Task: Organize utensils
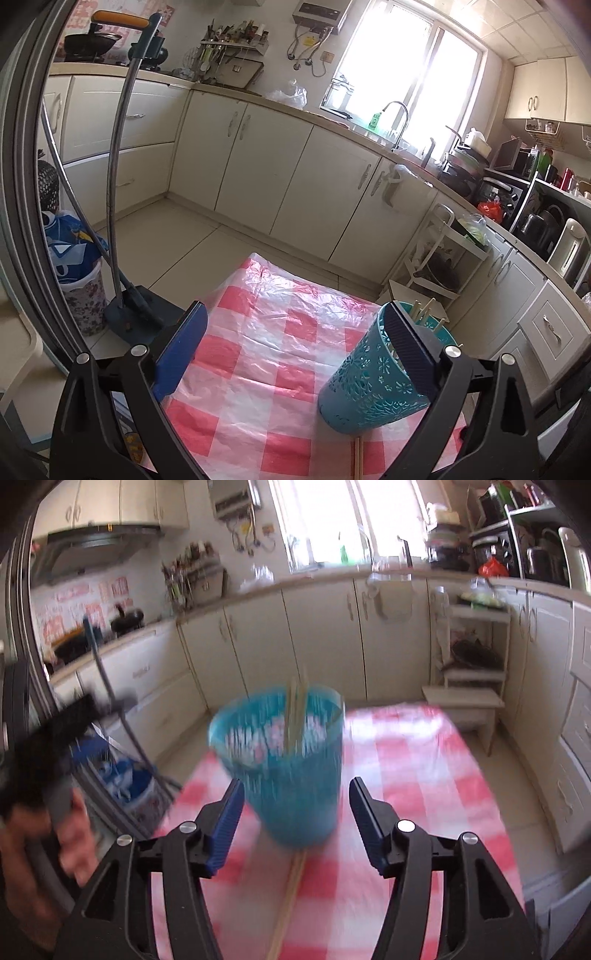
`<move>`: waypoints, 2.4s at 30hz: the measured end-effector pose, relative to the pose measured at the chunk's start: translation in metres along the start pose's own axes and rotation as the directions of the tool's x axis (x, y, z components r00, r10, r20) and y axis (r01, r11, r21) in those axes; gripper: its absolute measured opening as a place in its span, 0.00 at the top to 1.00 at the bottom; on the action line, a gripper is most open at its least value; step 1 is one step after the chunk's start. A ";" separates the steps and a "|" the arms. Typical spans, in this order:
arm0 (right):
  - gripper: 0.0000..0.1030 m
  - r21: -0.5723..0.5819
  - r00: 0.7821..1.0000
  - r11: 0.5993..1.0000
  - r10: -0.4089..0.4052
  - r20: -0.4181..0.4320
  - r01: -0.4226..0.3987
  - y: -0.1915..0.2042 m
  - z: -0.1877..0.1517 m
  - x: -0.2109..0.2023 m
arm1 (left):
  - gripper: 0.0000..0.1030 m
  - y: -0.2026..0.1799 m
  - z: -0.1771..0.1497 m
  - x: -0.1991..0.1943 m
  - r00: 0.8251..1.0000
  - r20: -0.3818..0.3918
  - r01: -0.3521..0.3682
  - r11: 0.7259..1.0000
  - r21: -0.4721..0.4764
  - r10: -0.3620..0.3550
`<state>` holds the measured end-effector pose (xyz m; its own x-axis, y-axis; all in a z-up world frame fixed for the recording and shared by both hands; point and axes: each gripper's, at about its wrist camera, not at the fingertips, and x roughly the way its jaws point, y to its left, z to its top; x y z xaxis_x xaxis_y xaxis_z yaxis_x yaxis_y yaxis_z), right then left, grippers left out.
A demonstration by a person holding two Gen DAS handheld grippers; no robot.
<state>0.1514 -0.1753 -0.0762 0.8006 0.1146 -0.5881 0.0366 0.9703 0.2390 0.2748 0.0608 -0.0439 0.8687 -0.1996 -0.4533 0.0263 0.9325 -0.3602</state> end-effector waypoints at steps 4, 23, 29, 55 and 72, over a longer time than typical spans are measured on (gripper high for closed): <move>0.44 -0.027 0.991 0.999 -0.028 -0.127 0.025 0.001 -0.050 0.016 | 0.10 -0.003 -0.002 -0.003 1.000 0.009 -0.014 0.999 0.030 0.014; 0.69 -0.029 0.957 0.993 -0.117 -0.264 0.114 -0.001 -0.086 0.077 | 0.09 -0.002 -0.002 -0.006 0.999 0.005 -0.036 0.996 0.078 0.036; 0.69 -0.068 0.951 0.990 -0.137 -0.278 0.123 -0.002 -0.089 0.079 | 0.08 -0.004 -0.004 -0.005 0.999 0.001 -0.037 0.995 0.090 0.037; 0.73 -0.038 0.962 0.997 -0.068 -0.263 0.060 0.001 -0.081 0.086 | 0.08 -0.015 -0.012 0.004 0.998 -0.040 -0.039 0.989 0.142 0.045; 0.91 -0.118 0.937 0.988 -0.135 -0.321 0.102 -0.027 -0.085 0.073 | 0.08 -0.032 -0.054 0.021 0.973 -0.229 0.063 0.941 0.333 0.016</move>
<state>0.1583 -0.1752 -0.1913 0.5535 0.0444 -0.8317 0.0476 0.9953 0.0848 0.2649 0.0101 -0.0859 0.7328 -0.2483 -0.6335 0.2441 0.9650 -0.0960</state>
